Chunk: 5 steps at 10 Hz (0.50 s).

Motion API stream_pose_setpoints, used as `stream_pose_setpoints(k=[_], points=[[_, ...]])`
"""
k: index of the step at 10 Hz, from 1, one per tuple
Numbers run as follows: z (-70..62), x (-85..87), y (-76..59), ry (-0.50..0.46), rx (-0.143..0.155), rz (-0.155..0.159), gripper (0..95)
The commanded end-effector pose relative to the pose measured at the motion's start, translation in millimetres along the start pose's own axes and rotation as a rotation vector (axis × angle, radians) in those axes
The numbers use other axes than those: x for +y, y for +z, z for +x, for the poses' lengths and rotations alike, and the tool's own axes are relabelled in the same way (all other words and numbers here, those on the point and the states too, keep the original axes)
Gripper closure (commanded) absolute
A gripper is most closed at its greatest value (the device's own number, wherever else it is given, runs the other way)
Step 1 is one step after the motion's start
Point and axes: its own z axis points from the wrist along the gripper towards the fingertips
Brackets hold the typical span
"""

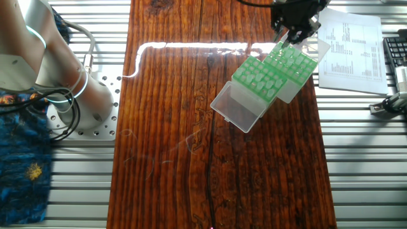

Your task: Transfer all large pipette tips from one holder to another

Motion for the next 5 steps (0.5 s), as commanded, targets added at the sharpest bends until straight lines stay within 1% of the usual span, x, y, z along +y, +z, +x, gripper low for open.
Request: stream_pose_setpoints(k=[1,3,5], points=[[-9.9,3.6,6.9,0.025,0.006,0.004,76.0],[-13.5,6.6,13.4,0.036,0.003,0.010,76.0],[-13.5,4.6,18.3,0.028,-0.004,0.009,76.0]])
